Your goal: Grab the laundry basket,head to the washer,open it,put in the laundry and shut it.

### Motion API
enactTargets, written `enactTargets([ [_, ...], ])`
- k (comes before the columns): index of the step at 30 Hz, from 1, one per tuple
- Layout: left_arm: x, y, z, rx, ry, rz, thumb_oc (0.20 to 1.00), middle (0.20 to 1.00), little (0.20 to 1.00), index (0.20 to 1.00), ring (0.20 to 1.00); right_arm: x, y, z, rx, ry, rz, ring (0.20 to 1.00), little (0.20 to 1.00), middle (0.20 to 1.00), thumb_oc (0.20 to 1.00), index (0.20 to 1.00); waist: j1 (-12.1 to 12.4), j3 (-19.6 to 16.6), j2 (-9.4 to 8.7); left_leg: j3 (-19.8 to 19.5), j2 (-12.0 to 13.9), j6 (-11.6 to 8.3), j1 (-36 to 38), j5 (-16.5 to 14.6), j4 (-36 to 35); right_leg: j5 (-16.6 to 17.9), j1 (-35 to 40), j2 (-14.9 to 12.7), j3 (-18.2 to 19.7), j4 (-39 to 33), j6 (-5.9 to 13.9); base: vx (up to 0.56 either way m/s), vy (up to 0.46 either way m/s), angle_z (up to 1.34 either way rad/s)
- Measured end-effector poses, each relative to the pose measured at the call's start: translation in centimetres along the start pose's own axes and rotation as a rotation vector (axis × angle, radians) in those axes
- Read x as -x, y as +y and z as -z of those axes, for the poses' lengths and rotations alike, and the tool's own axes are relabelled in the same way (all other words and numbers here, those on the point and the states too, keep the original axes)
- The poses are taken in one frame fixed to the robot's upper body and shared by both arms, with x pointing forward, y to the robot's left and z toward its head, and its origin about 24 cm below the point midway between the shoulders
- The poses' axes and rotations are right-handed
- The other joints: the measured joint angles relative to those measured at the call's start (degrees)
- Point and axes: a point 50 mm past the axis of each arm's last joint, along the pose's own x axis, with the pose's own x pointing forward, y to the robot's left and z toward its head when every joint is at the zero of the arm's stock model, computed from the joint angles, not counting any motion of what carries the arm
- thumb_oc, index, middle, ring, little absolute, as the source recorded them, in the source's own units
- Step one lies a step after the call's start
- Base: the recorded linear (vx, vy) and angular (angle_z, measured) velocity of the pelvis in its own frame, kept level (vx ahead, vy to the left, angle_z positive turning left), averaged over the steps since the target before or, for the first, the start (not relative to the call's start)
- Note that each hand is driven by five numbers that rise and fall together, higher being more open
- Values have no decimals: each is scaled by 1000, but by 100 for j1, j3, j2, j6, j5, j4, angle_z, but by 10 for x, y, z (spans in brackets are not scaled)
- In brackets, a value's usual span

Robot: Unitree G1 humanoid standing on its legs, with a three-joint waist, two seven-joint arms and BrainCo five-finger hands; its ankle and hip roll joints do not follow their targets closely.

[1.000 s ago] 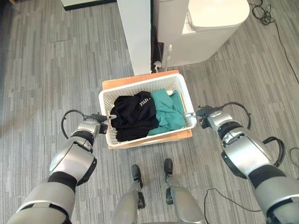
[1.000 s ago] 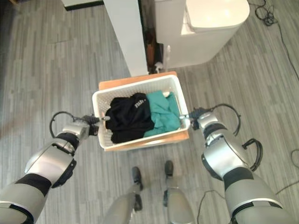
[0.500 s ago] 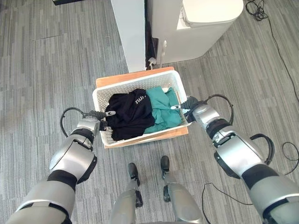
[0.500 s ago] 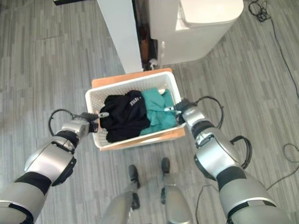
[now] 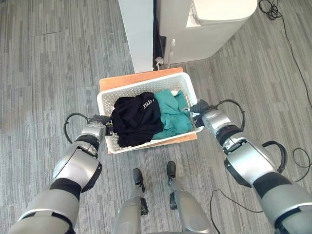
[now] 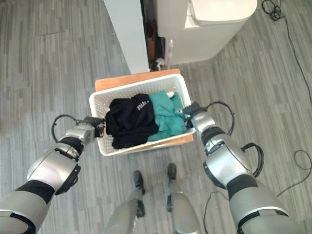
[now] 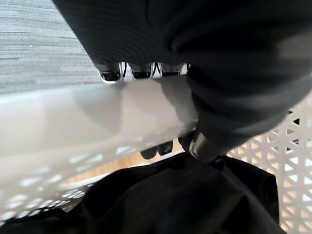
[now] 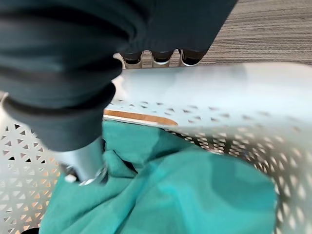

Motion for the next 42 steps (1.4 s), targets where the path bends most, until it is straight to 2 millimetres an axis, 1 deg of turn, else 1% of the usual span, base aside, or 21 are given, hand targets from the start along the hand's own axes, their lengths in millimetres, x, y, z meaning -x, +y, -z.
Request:
enactTargets([
  [4, 0, 1, -1, 2, -8, -5, 200, 200, 200, 200, 200, 0, -3, 8, -44, 13, 21, 200, 200, 200, 200, 200, 9, 0, 0, -1, 0, 0, -18, 0, 0, 1, -19, 0, 0, 0, 0, 0, 0, 0],
  [5, 0, 1, 0, 4, -14, -4, 200, 200, 200, 200, 200, 0, -1, 12, -79, 16, 19, 200, 200, 200, 200, 200, 12, 0, 0, 3, -1, 0, -19, 0, 0, 1, -20, -2, 3, 0, 0, 0, 0, 0],
  [8, 0, -2, -1, 4, -24, -2, 200, 200, 200, 200, 200, -1, 1, 20, -93, 30, 33, 200, 200, 200, 200, 200, 31, 0, 1, 2, -1, 0, -19, 0, 0, 1, -22, -1, 3, -1, 0, 0, 0, 0],
  [12, 0, -3, -1, 6, -31, -4, 200, 200, 200, 200, 200, -1, 4, 30, -168, 44, 27, 200, 200, 200, 200, 200, 36, 0, 1, 4, 0, 1, -20, 1, 0, 1, -25, -2, 4, -1, 0, 0, 0, 0],
  [18, 1, -10, 0, 10, -36, -2, 200, 200, 200, 200, 200, -1, 7, 34, -250, 50, 31, 200, 200, 200, 200, 200, 60, -2, 4, 7, -4, 4, -18, 4, 1, 5, -25, -8, 5, -1, -5, 0, 0, 0],
  [20, 2, -13, 1, 12, -43, 8, 200, 200, 200, 200, 200, -1, 5, 38, -279, 50, 36, 200, 200, 200, 200, 200, 96, -4, 8, 8, -5, 10, -13, 9, 1, 8, -23, -11, 5, -1, -10, 0, 0, 0],
  [21, 3, -18, 3, 23, -38, 19, 200, 200, 200, 200, 200, -1, 3, 42, -304, 57, 44, 200, 200, 200, 200, 200, 143, -14, 25, 7, -7, 12, -5, 11, 1, 11, -12, -12, 5, -1, -13, 0, 0, 0],
  [24, 3, -21, 10, 85, -19, 23, 200, 200, 200, 200, 200, 0, 4, 43, -274, 43, 47, 200, 200, 200, 200, 200, 148, -24, 44, 11, -11, 16, 11, 16, 1, 17, 1, -15, 6, -1, -21, 0, 0, 0],
  [27, 2, -23, 19, 111, -11, 31, 200, 200, 200, 200, 200, 2, 5, 54, -307, 39, 37, 200, 200, 200, 200, 200, 150, -32, 68, 8, -9, 16, 54, 18, 1, 21, 43, -15, 4, -1, -26, 0, 0, 0],
  [29, 3, -27, 28, 152, 13, 53, 200, 200, 200, 200, 200, 4, 10, 69, -424, 80, 28, 200, 200, 200, 200, 200, 147, -27, 79, 7, -8, 16, 177, 18, 0, 20, 165, -15, 4, -1, -26, 0, 0, 0],
  [30, 3, -28, 31, 159, 19, 56, 200, 200, 200, 200, 200, 4, 11, 72, -435, 88, 27, 200, 200, 200, 200, 200, 149, -27, 79, 7, -7, 15, 217, 17, 0, 19, 200, -15, 4, -2, -26, 0, 0, 0],
  [33, 3, -27, 36, 163, 31, 55, 200, 200, 200, 200, 200, 5, 10, 76, -435, 96, 31, 200, 200, 200, 200, 200, 148, -27, 88, 7, -7, 8, 258, 33, 0, 20, 239, -24, -2, -3, -25, 0, 0, 0],
  [34, 3, -28, 44, 159, 51, 56, 200, 200, 200, 200, 200, 5, 12, 81, -435, 110, 28, 200, 200, 200, 200, 200, 147, -27, 93, 4, -2, 3, 340, 38, 0, 21, 327, -20, -3, -3, -27, 0, 0, 0],
  [36, 3, -29, 53, 153, 75, 64, 200, 200, 200, 200, 200, 6, 16, 89, -413, 133, 22, 200, 200, 200, 200, 200, 148, -31, 119, -1, 5, 2, 502, 37, -1, 9, 493, -18, -12, -5, -23, 19, -16, 1],
  [37, 3, -30, 60, 144, 102, 71, 200, 200, 200, 200, 200, 7, 18, 95, -394, 156, 11, 200, 200, 200, 200, 200, 138, -58, 163, -9, 8, 1, 613, 34, -2, -13, 605, -21, -21, -6, -11, 30, -30, 4],
  [38, 3, -29, 66, 132, 113, 84, 200, 200, 200, 200, 200, 8, 15, 98, -377, 165, 10, 200, 200, 200, 200, 200, 137, -73, 208, -16, 8, 1, 712, 33, -2, -18, 714, -22, -34, -5, -17, 23, -35, 9],
  [40, 7, -37, 97, 94, 184, 109, 200, 200, 200, 200, 200, 11, 19, 118, -343, 222, -14, 200, 200, 200, 200, 200, 155, -259, 367, -68, 12, 4, 970, -8, -4, -105, 994, -19, -67, -6, -10, 47, -15, 12],
  [41, 8, -38, 108, 72, 213, 127, 200, 200, 200, 200, 200, 14, 23, 128, -323, 256, -26, 200, 200, 200, 200, 200, 150, -365, 419, -99, 6, 3, 1041, -9, -3, -132, 1084, -21, -98, -5, 4, 68, 3, 18],
  [42, 9, -39, 113, 38, 223, 136, 200, 200, 200, 200, 200, 16, 25, 139, -321, 289, -37, 200, 200, 200, 200, 200, 147, -387, 435, -174, 5, -4, 1172, -20, -4, -174, 1246, -22, -157, -5, 20, 55, 13, 19],
])
